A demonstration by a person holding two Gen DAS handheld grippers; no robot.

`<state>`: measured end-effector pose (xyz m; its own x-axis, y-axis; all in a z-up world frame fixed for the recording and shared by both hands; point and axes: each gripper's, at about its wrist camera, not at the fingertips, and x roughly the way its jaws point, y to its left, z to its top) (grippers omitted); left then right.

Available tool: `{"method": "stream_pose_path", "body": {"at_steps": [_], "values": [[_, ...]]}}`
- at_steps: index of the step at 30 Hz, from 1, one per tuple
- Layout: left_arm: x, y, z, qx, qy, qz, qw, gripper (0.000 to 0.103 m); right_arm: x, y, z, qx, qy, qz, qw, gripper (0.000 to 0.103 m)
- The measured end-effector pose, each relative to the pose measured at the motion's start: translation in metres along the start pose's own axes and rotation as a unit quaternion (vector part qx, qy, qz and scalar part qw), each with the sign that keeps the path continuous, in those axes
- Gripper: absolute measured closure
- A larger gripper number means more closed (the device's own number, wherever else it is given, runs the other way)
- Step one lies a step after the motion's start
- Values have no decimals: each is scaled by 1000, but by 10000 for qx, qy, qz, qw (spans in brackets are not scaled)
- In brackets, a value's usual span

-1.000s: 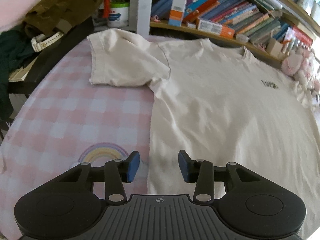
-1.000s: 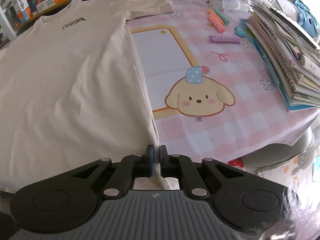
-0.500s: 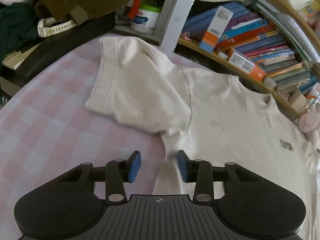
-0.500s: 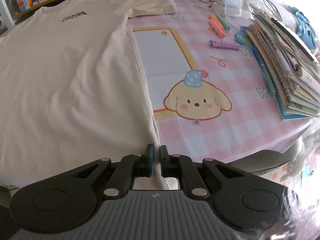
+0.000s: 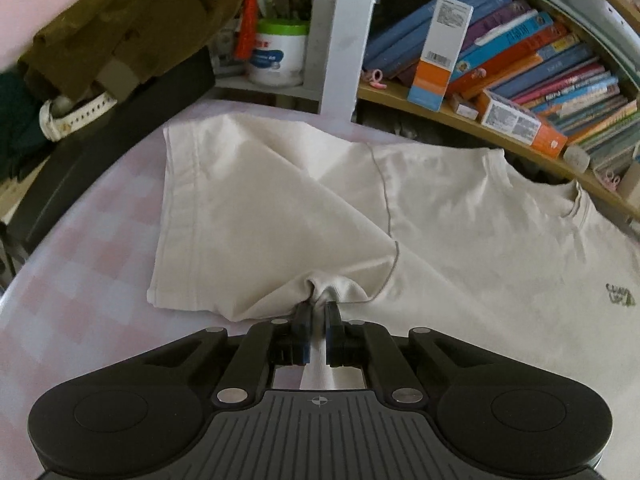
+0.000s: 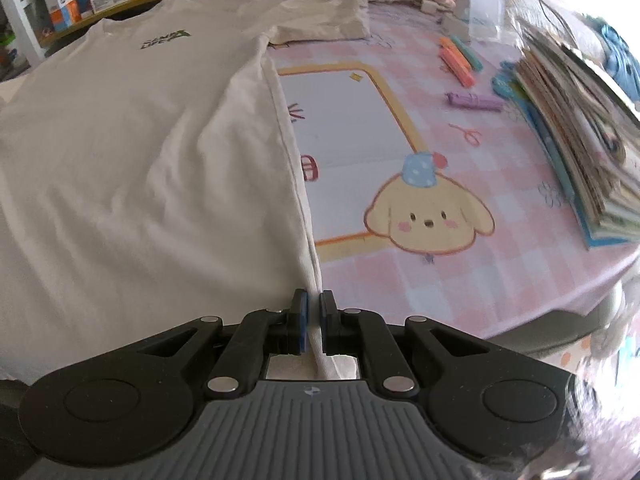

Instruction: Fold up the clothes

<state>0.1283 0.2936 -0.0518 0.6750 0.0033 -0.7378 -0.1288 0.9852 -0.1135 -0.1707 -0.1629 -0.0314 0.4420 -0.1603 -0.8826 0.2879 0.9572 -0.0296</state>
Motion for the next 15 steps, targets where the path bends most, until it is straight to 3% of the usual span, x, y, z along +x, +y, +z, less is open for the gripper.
{"method": "stream_pose_path", "body": {"at_steps": [5,9,11,15], "values": [[-8,-14,-10,77,25,-139,9999,98,5,-15,5,126,-166,-186,9996,99],[-12,-22,-16,126,38,-203,9997,98,10,-38,5,240,-79,-760,9968,102],[-10,-17,-10,20,64,-184,9998,98,7,-48,4,415,15,-453,9981,102],[-8,-3,-4,-113,157,-235,9995,98,-4,-48,-2,339,-95,-276,9990,101]]}}
